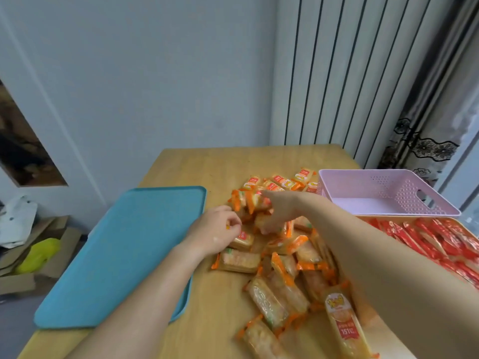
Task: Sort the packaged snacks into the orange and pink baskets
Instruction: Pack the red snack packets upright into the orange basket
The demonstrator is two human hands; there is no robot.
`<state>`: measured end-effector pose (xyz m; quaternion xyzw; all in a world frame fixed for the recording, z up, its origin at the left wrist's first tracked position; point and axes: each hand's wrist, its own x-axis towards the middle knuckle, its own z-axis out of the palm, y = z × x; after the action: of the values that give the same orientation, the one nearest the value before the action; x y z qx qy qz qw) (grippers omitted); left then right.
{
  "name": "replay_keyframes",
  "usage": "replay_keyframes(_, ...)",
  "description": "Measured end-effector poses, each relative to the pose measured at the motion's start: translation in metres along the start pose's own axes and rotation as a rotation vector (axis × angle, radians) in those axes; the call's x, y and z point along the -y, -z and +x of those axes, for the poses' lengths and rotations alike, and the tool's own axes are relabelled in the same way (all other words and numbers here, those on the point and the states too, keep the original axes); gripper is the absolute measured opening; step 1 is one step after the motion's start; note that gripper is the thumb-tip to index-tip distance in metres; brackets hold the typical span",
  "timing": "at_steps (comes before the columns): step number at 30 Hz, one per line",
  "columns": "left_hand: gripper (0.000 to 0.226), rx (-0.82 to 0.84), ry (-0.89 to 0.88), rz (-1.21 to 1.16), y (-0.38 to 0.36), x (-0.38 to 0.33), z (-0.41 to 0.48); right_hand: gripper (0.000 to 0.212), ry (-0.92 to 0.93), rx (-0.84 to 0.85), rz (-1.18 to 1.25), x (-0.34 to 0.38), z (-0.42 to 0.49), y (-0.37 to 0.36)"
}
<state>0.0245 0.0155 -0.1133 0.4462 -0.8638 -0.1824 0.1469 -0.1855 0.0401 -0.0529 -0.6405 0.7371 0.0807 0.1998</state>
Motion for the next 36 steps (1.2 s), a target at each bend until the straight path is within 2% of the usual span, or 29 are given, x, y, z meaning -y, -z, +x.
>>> replay_keyframes(3,0.022,-0.177,0.016,-0.071,0.005,-0.010,-0.009,0.090,0.108,-0.130,0.115,-0.005,-0.027,0.014)
replay_keyframes(7,0.025,-0.334,-0.012,-0.139,0.007,-0.048,-0.025,0.052,0.121,-0.345,0.293,-0.033,-0.071,0.032)
replay_keyframes(10,0.027,-0.252,-0.039,-0.315,-0.001,-0.096,-0.026,0.034,0.047,-0.479,0.350,-0.072,-0.109,0.031)
replay_keyframes(13,0.025,-0.145,-0.005,-0.538,-0.018,-0.146,-0.009,0.033,-0.089,-0.560,0.374,-0.118,-0.145,0.015)
replay_keyframes(16,0.034,-0.013,0.130,-0.551,-0.031,-0.187,0.015,0.050,-0.262,-0.481,0.220,-0.158,-0.170,-0.007)
replay_keyframes(18,0.038,0.065,0.201,-0.597,-0.042,-0.205,0.025,0.071,-0.483,-0.411,0.107,-0.181,-0.186,-0.022)
replay_keyframes(21,0.033,0.066,0.248,-0.666,-0.055,-0.213,0.035,0.081,-0.749,-0.413,0.239,-0.205,-0.200,-0.044)
replay_keyframes(23,0.018,0.039,0.288,-0.729,-0.058,-0.213,0.044,0.068,-0.690,-0.395,0.380,-0.213,-0.201,-0.052)
replay_keyframes(24,0.023,0.033,0.302,-0.774,-0.057,-0.216,0.047,0.056,-0.617,-0.401,0.476,-0.215,-0.202,-0.053)
replay_keyframes(26,0.053,0.030,0.303,-0.833,-0.048,-0.220,0.051,0.039,-0.512,-0.462,0.676,-0.217,-0.203,-0.052)
replay_keyframes(27,0.056,0.044,0.294,-0.835,-0.043,-0.222,0.048,0.035,-0.492,-0.490,0.754,-0.219,-0.204,-0.051)
replay_keyframes(30,0.019,0.078,0.316,-0.722,-0.034,-0.229,0.039,0.031,-0.457,-0.496,0.810,-0.225,-0.209,-0.048)
replay_keyframes(34,0.033,0.187,0.316,-0.632,-0.044,-0.230,0.044,0.021,-0.465,-0.384,0.879,-0.229,-0.218,-0.057)
replay_keyframes(36,0.022,0.230,0.264,-0.559,-0.049,-0.234,0.044,0.021,-0.496,-0.338,0.931,-0.228,-0.222,-0.062)
